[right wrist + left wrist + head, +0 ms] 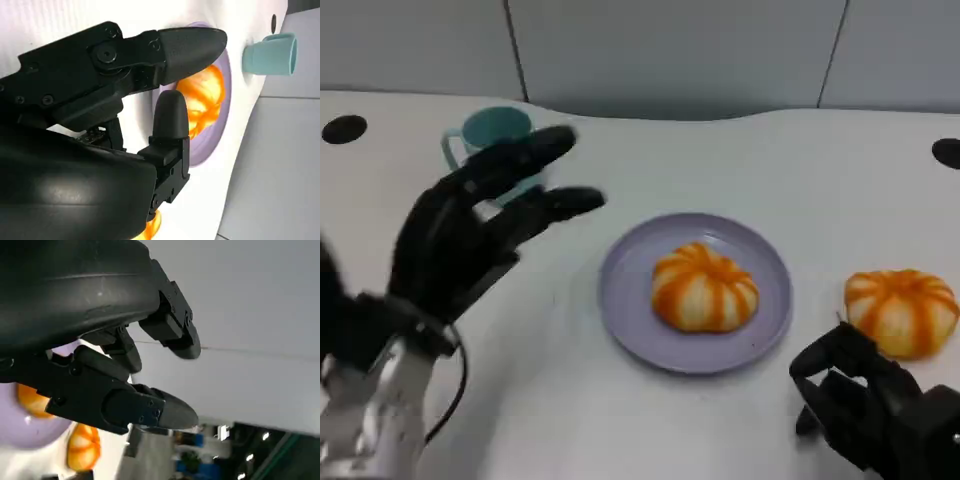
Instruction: Grasp the bread from the table and place it into the plate.
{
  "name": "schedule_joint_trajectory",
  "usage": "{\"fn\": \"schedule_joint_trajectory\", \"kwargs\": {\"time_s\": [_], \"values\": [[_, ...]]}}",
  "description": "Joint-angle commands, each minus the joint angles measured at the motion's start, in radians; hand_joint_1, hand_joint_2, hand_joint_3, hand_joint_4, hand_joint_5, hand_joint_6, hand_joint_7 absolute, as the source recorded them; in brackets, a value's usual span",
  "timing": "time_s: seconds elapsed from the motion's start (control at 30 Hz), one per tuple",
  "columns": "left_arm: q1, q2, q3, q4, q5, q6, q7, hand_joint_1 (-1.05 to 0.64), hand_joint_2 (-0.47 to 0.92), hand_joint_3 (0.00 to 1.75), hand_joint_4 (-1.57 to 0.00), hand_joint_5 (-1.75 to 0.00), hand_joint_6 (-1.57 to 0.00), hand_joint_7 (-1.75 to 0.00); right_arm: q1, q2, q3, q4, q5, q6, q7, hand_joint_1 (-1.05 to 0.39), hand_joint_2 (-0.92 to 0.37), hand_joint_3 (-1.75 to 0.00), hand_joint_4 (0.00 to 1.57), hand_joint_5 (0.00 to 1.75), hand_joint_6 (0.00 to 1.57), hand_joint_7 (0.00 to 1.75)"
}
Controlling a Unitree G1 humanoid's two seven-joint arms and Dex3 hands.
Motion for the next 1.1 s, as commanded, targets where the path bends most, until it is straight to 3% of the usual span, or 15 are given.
{"fn": "schedule_joint_trajectory", "kwargs": {"time_s": [0.03,0.07,0.13,0.2,0.37,0.63,1.1], "values": [[0.134,0.016,0.060,-0.125,-0.060,0.148,0.031,-0.48,0.92,0.20,-0.54,-1.66,-0.54,-1.26,0.003,-0.008,-0.006,-0.011,0.018,-0.009,0.011,-0.28,-0.92,-0.31,0.61,1.75,0.38,1.75],[0.166,0.012,0.070,-0.149,-0.068,0.181,0.047,-0.47,0.92,0.19,-0.54,-1.69,-0.51,-1.34,0.004,-0.007,-0.006,-0.013,0.018,-0.007,0.011,-0.28,-0.92,-0.31,0.61,1.75,0.37,1.75],[0.211,0.004,0.084,-0.185,-0.073,0.225,0.071,-0.41,0.92,0.16,-0.54,-1.74,-0.40,-1.66,0.004,-0.007,-0.005,-0.014,0.013,-0.003,0.009,-0.27,-0.92,-0.32,0.61,1.75,0.37,1.75],[0.259,-0.007,0.093,-0.217,-0.071,0.259,0.098,-0.36,0.92,0.14,-0.58,-1.74,-0.42,-1.72,0.004,-0.006,-0.005,-0.018,0.009,0.004,0.006,-0.27,-0.92,-0.32,0.61,1.75,0.37,1.75],[0.321,-0.022,0.099,-0.243,-0.028,0.268,0.130,-0.20,0.92,0.11,-0.73,-1.75,-0.54,-1.75,0.003,-0.007,-0.011,-0.008,0.017,-0.010,0.010,-0.28,-0.92,-0.32,0.60,1.75,0.37,1.75],[0.359,-0.038,0.103,-0.203,0.021,0.281,0.158,-0.14,0.92,0.08,-0.76,-1.75,-0.53,-1.75,-0.005,-0.016,-0.015,-0.012,0.005,-0.002,0.006,-0.27,-0.92,-0.31,0.60,1.75,0.38,1.75],[0.292,-0.043,0.108,-0.006,0.112,0.151,0.121,-0.17,0.88,0.05,-0.81,-1.75,-0.60,-1.75,-0.017,-0.024,-0.029,-0.002,-0.002,0.011,-0.011,-0.27,-0.92,-0.29,0.59,1.75,0.37,1.75]]}}
